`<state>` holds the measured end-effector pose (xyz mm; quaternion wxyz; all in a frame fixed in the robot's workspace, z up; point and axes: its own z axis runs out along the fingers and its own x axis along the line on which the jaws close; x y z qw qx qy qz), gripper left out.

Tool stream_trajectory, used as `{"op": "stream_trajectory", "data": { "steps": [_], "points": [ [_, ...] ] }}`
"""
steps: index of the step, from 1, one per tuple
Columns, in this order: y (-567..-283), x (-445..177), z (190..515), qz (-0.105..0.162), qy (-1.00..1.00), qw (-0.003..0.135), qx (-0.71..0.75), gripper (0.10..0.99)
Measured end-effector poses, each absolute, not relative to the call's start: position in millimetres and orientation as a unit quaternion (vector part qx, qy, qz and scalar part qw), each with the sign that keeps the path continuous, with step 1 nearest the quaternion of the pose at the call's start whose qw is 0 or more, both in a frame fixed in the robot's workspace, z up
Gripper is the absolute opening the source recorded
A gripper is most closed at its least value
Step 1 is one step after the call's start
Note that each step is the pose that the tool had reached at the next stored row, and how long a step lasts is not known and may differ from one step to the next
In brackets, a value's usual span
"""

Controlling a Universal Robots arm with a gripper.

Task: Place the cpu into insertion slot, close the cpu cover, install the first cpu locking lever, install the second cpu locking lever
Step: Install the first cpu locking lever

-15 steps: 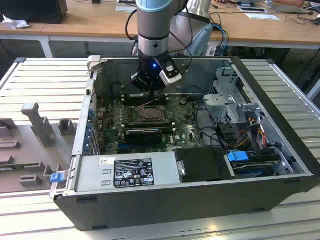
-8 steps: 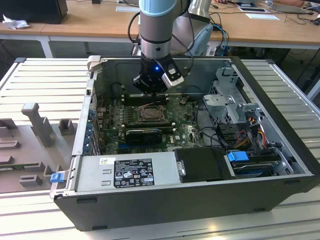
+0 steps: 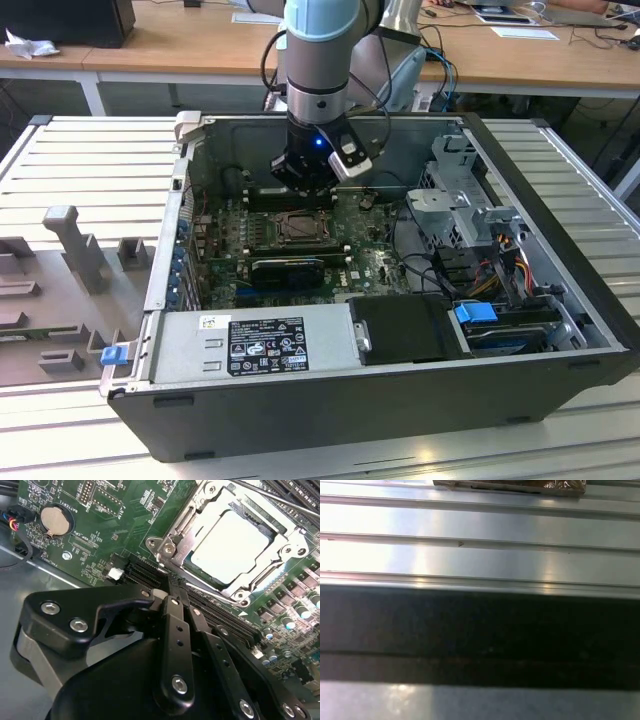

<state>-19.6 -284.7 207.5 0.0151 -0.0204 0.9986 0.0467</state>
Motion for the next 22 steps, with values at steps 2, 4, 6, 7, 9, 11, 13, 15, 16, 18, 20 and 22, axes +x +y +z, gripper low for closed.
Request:
{"op": "stream_trajectory", "data": {
  "steps": [2, 4, 6, 7, 9, 11, 13, 15, 16, 18, 20, 22],
  "points": [
    [-284.6, -19.5, 207.3, 0.046, 0.999, 0.015, -0.020, 0.106],
    [-284.6, -20.0, 207.3, 0.046, 0.999, 0.015, -0.020, 0.106],
    [-284.6, -20.7, 207.2, 0.046, 0.999, 0.015, -0.020, 0.106],
    [-284.6, -20.8, 207.2, 0.046, 0.999, 0.015, -0.021, 0.106],
    [-284.5, -21.0, 206.4, 0.045, 0.999, 0.015, -0.020, 0.106],
    [-284.6, -21.1, 205.3, 0.041, 0.999, 0.015, -0.020, 0.106],
    [-284.6, -21.0, 204.5, 0.037, 0.999, 0.015, -0.021, 0.106],
    [-284.7, -21.0, 204.0, 0.035, 0.999, 0.015, -0.021, 0.106],
    [-284.7, -21.0, 203.7, 0.035, 0.999, 0.015, -0.021, 0.106],
    [-284.6, -21.0, 201.5, 0.035, 0.999, 0.015, -0.021, 0.106],
    [-284.7, -21.1, 201.0, 0.035, 0.999, 0.015, -0.021, 0.106],
    [-284.6, -21.0, 200.9, 0.041, 0.999, 0.015, -0.021, 0.106]
  ]
}}
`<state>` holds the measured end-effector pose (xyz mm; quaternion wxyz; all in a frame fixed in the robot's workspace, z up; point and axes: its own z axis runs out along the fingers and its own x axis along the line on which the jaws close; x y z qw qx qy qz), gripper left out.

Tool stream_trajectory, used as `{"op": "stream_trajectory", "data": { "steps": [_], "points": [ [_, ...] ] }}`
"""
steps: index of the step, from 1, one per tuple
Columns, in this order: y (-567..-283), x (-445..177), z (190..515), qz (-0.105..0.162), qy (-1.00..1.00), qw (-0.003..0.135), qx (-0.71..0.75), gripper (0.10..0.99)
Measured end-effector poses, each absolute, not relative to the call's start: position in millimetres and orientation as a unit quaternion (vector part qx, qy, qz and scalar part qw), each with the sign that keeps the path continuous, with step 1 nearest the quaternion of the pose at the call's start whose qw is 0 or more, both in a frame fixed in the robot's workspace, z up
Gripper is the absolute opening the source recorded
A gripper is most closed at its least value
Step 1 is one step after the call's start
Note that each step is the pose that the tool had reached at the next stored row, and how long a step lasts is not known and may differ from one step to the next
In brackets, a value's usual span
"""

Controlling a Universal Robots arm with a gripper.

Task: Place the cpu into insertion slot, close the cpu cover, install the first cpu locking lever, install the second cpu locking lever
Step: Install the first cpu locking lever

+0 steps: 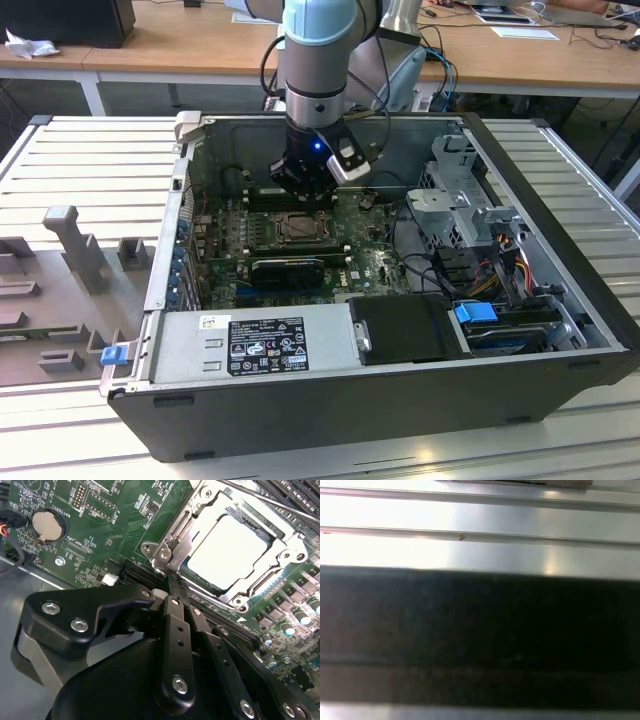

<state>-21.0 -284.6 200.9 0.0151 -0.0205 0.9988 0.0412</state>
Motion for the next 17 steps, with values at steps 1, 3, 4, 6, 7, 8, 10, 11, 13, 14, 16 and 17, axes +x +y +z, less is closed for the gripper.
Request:
{"op": "stream_trajectory", "data": {
  "steps": [1, 3, 4, 6, 7, 8, 10, 11, 13, 14, 16, 17],
  "points": [
    [-284, -21, 202, 0.043, 0.999, 0.015, -0.020, 0.106],
    [-285, -21, 215, 0.043, 0.999, 0.015, -0.020, 0.106],
    [-285, -21, 219, 0.043, 0.999, 0.015, -0.021, 0.106],
    [-285, -21, 219, 0.043, 0.999, 0.015, -0.021, 0.106],
    [-286, -21, 219, 0.043, 0.999, 0.015, -0.021, 0.106],
    [-287, -21, 219, 0.043, 0.999, 0.015, -0.021, 0.106],
    [-289, -21, 219, 0.043, 0.999, 0.015, -0.020, 0.106],
    [-290, -21, 219, 0.043, 0.999, 0.015, -0.020, 0.106],
    [-291, -21, 219, 0.043, 0.999, 0.015, -0.021, 0.106],
    [-292, -21, 219, 0.043, 0.999, 0.015, -0.021, 0.106],
    [-293, -21, 219, 0.043, 0.999, 0.015, -0.020, 0.106],
    [-293, -21, 219, 0.043, 0.999, 0.015, -0.020, 0.106]
  ]
}}
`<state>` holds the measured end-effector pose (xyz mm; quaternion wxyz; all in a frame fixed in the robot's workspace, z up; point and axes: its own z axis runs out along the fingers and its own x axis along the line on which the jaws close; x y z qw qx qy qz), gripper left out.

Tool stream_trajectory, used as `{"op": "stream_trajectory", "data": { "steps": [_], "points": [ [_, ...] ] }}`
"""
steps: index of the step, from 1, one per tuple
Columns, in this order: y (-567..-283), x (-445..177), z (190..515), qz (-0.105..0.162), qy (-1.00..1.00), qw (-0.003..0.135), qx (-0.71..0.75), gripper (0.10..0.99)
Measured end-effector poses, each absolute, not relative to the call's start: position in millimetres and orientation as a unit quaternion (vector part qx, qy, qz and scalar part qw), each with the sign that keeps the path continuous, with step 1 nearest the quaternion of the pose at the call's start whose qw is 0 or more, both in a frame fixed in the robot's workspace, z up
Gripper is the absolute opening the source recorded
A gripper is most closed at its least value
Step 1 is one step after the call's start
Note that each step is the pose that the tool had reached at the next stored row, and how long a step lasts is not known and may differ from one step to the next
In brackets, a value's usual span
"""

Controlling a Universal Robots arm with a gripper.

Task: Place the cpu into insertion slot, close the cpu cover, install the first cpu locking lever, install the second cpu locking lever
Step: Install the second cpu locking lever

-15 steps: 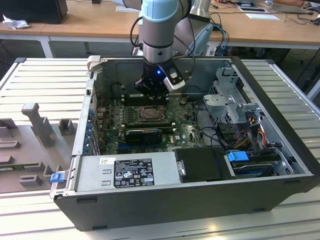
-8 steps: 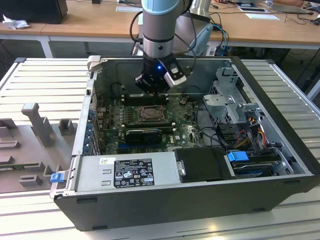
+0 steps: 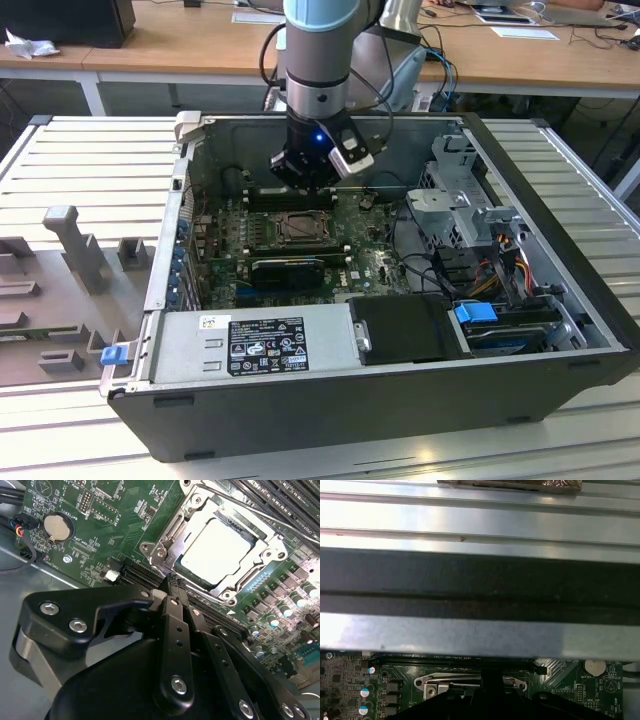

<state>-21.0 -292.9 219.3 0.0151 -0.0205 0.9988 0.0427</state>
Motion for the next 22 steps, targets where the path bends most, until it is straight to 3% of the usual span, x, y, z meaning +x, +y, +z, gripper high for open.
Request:
{"op": "stream_trajectory", "data": {
  "steps": [9, 17, 22],
  "points": [
    [-305, -21, 223, 0.043, 0.999, 0.015, -0.020, 0.106],
    [-306, -21, 258, 0.043, 0.999, 0.016, -0.021, 0.106],
    [-338, -21, 258, 0.043, 0.999, 0.015, -0.020, 0.106]
  ]
}}
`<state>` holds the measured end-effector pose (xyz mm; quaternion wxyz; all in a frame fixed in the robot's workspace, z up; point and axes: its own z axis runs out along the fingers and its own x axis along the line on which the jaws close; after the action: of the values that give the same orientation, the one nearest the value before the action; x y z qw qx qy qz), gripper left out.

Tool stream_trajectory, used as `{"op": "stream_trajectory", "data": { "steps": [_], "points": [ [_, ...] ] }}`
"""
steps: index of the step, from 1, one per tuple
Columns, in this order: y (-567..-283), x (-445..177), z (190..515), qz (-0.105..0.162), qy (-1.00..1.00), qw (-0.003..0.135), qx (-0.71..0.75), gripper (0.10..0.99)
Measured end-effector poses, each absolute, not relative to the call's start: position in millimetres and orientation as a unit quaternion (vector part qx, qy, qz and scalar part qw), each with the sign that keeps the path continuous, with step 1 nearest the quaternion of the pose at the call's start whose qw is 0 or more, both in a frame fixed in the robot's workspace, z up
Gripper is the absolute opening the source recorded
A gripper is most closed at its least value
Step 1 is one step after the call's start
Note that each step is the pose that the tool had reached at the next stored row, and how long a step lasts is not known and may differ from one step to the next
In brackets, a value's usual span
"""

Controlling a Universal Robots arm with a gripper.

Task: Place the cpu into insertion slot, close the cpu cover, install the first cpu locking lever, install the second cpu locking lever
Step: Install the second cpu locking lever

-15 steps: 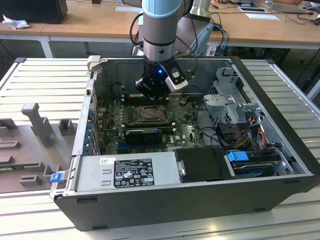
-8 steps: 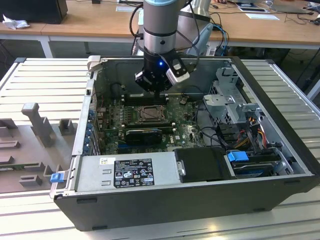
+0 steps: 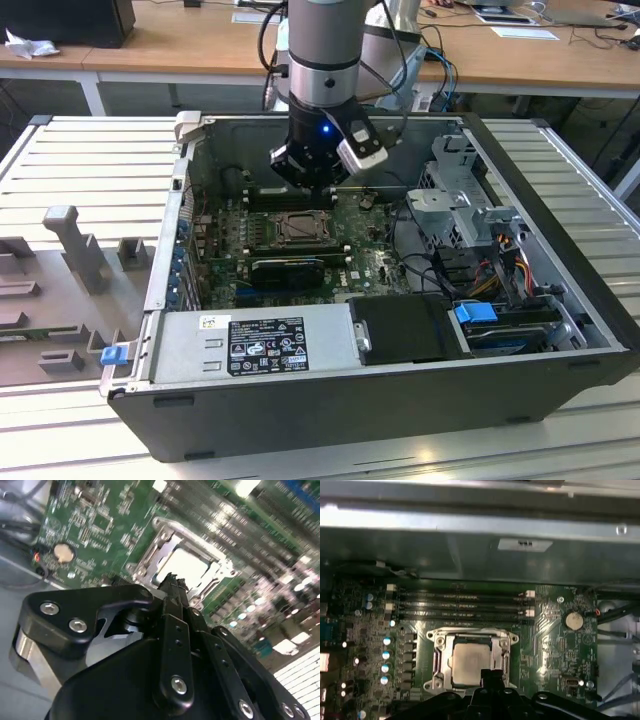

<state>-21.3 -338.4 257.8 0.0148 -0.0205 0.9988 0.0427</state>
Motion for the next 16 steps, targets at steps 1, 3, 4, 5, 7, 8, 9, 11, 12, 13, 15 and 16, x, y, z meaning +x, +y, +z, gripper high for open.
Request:
{"op": "stream_trajectory", "data": {
  "steps": [1, 3, 4, 5, 7, 8, 9, 11, 12, 13, 15, 16],
  "points": [
    [-344, -21, 258, 0.043, 0.999, 0.012, -0.020, 0.106],
    [-352, -21, 257, 0.043, 0.999, 0.002, -0.020, 0.106],
    [-356, -21, 257, 0.043, 0.999, -0.001, -0.020, 0.106],
    [-359, -21, 256, 0.043, 0.999, -0.002, -0.020, 0.106],
    [-363, -21, 254, 0.044, 0.999, -0.005, -0.020, 0.106],
    [-364, -21, 252, 0.045, 0.999, -0.005, -0.020, 0.106],
    [-365, -21, 250, 0.047, 0.999, -0.005, -0.020, 0.106],
    [-371, -23, 245, 0.049, 0.999, -0.005, -0.020, 0.106],
    [-375, -26, 244, 0.051, 0.998, -0.005, -0.020, 0.106],
    [-377, -29, 242, 0.053, 0.998, -0.005, -0.020, 0.106],
    [-379, -38, 241, 0.056, 0.998, -0.005, -0.020, 0.106],
    [-379, -42, 241, 0.058, 0.998, -0.005, -0.020, 0.106]
  ]
}}
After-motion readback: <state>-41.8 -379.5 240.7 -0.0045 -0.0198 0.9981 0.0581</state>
